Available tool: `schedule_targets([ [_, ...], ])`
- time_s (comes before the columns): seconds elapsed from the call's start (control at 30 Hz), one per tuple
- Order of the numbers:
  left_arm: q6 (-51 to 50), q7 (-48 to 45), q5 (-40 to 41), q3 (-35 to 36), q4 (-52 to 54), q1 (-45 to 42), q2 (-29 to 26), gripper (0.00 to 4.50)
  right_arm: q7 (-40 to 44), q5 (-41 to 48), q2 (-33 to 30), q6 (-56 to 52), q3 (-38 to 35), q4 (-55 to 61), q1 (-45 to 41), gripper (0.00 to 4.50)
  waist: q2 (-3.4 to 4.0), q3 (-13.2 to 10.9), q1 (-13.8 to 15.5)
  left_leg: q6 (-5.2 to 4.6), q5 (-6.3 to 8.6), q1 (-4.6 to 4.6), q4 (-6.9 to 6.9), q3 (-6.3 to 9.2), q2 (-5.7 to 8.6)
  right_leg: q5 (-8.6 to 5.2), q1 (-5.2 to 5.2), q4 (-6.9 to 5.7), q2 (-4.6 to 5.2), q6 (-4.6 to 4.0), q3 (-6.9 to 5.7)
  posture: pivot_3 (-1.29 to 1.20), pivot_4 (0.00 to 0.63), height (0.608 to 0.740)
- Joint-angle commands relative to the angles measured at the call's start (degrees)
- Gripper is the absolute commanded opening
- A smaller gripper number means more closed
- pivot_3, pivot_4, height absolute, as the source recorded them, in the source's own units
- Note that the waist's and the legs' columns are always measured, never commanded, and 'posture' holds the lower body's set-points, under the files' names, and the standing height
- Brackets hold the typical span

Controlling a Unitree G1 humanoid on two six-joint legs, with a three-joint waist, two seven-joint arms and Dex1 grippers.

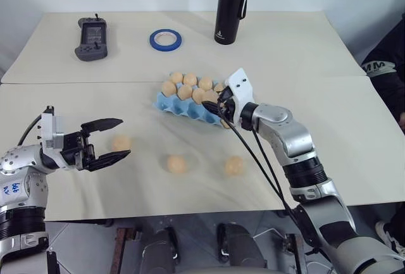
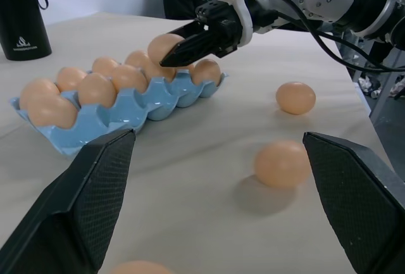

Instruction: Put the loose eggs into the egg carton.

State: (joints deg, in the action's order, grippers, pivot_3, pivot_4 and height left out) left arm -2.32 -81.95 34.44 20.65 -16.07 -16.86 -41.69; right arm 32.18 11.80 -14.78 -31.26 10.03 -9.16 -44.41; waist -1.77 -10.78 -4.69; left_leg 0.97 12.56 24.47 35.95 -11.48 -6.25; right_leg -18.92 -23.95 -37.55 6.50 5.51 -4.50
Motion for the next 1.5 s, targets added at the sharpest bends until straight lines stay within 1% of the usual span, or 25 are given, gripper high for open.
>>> schedule_targets([
  [0.03,0.6,0.4,1.3,2.1,2.0,0.8,-0.9,4.5,1.7,0.2,-0.6,0.2,0.1,5.0,0.5,1.63,0.0,0.0,0.0,-0.01,0.0,0.0,0.0,0.0,0.0,0.0,0.0,0.0,0.0,0.0,0.0,0.0,0.15,0.74],
  [0.07,0.6,0.4,1.3,2.2,2.0,0.8,-0.9,4.5,2.1,0.1,-0.9,-0.3,0.5,6.1,1.1,1.63,0.0,0.0,-0.1,-0.01,0.01,0.0,0.0,0.0,-0.01,0.0,-0.01,-0.01,0.0,0.0,0.0,0.0,0.15,0.74],
  [0.1,0.7,0.5,1.2,2.3,2.0,0.9,-0.8,4.5,2.4,0.1,-1.1,-0.7,0.8,7.0,1.6,2.33,0.0,0.0,-0.1,-0.01,0.01,0.0,0.0,0.0,-0.02,0.0,-0.03,-0.01,0.0,0.0,0.02,0.0,0.15,0.74],
  [0.13,0.7,0.5,1.1,2.2,2.0,0.8,-0.7,4.5,2.9,-0.1,-1.4,-0.9,1.2,7.7,2.1,2.58,0.0,0.0,-0.1,-0.01,0.01,0.0,0.0,0.0,-0.02,0.0,-0.04,-0.02,0.0,0.0,0.04,0.0,0.15,0.74],
  [0.27,1.3,0.7,0.7,1.6,1.3,0.1,-0.1,4.5,2.8,-2.0,-2.0,-2.4,2.6,6.7,2.1,4.01,0.0,0.0,-0.1,-0.02,0.02,0.0,0.01,0.0,-0.02,0.0,-0.06,-0.03,0.0,-0.01,0.06,0.0,0.15,0.74],
  [0.3,1.4,0.7,0.7,1.5,1.2,-0.1,0.0,4.5,2.7,-2.0,-1.9,-2.7,2.5,6.4,1.9,4.3,0.0,0.0,-0.1,-0.03,0.02,0.0,0.01,0.0,-0.02,0.0,-0.07,-0.03,0.01,-0.01,0.06,0.0,0.15,0.74],
  [0.33,1.4,0.8,0.7,1.4,1.1,-0.3,0.1,4.5,3.0,-1.5,-1.8,-3.5,2.1,6.6,1.5,4.48,0.0,0.0,-0.1,-0.03,0.02,0.0,0.01,0.01,-0.03,0.0,-0.08,-0.03,0.01,-0.01,0.07,0.0,0.15,0.74],
  [0.4,1.4,0.8,0.8,1.3,1.1,-0.5,0.2,4.5,3.8,-0.7,-2.3,-4.5,1.6,7.9,1.5,4.48,0.0,0.0,-0.1,-0.04,0.02,0.0,0.01,0.01,-0.03,0.0,-0.08,-0.03,0.01,-0.01,0.07,0.0,0.15,0.74],
  [0.53,1.3,0.4,0.9,1.5,1.0,-0.4,0.0,4.5,7.2,1.5,-5.3,-6.9,0.7,13.0,2.9,4.48,0.0,0.0,0.0,-0.05,0.04,0.01,0.0,0.01,-0.02,0.0,-0.1,-0.03,0.02,-0.01,0.08,0.0,0.15,0.74],
  [0.67,1.3,-0.4,1.3,2.3,0.8,0.6,-0.5,4.5,13.7,7.0,-12.3,-9.0,-2.5,23.4,8.2,4.48,-0.01,0.0,0.2,-0.05,0.13,0.01,-0.05,0.04,-0.04,0.0,-0.12,0.03,0.02,-0.01,0.06,0.0,0.15,0.74],
  [0.8,2.4,-2.0,0.9,2.9,-0.1,2.1,-1.1,4.5,18.0,12.3,-19.0,-9.2,-8.9,30.0,15.7,4.48,-0.02,0.0,0.6,-0.22,0.34,0.03,-0.02,0.05,-0.06,0.0,-0.13,0.14,0.02,0.0,0.05,0.0,0.15,0.74],
  [0.93,4.6,-4.2,0.5,3.3,-2.3,2.7,-1.4,4.5,25.3,15.7,-27.6,-6.0,-15.2,34.0,27.2,4.48,-0.02,0.0,1.2,-0.26,0.4,0.02,0.02,0.04,-0.07,0.0,-0.13,0.21,0.04,0.01,0.04,0.0,0.15,0.74],
  [1.1,7.0,-6.7,0.6,3.4,-5.6,1.8,-2.0,4.5,30.4,19.3,-32.5,-3.5,-22.0,37.4,39.0,4.48,-0.03,0.0,1.5,-0.27,0.39,-0.03,0.07,0.02,-0.15,-0.02,-0.11,0.23,0.02,-0.03,0.0,0.0,0.15,0.74],
  [1.17,8.1,-8.1,0.8,3.2,-7.3,1.1,-2.5,4.5,30.2,20.1,-33.1,-3.4,-23.2,39.0,41.5,4.48,-0.03,0.0,1.5,-0.27,0.39,-0.09,0.12,0.02,-0.16,-0.03,-0.02,0.25,0.03,-0.05,-0.01,0.0,0.15,0.74],
  [1.27,9.7,-9.2,1.5,3.1,-9.2,-0.4,-2.6,4.5,27.4,20.8,-32.2,-4.2,-22.6,40.9,42.0,4.48,-0.03,0.0,1.4,-0.14,0.48,-0.21,0.13,0.01,-0.18,0.01,0.1,0.37,0.03,-0.12,0.0,0.0,0.15,0.74],
  [1.4,10.7,-9.9,3.3,3.5,-10.5,-1.8,-1.7,4.5,23.3,19.5,-29.6,-3.8,-18.9,41.7,41.3,4.48,-0.04,0.0,1.4,-0.12,0.48,-0.27,0.12,0.03,-0.3,0.14,0.25,0.65,-0.04,-0.32,-0.07,0.0,0.15,0.74],
  [1.5,10.9,-9.9,4.4,3.5,-10.6,-2.1,-1.5,4.5,21.4,17.6,-27.8,-2.6,-15.3,40.6,40.5,4.48,-0.04,0.0,1.5,-0.12,0.48,-0.25,0.1,-0.02,-0.3,0.19,0.24,0.69,-0.04,-0.27,-0.07,0.0,0.15,0.74],
])
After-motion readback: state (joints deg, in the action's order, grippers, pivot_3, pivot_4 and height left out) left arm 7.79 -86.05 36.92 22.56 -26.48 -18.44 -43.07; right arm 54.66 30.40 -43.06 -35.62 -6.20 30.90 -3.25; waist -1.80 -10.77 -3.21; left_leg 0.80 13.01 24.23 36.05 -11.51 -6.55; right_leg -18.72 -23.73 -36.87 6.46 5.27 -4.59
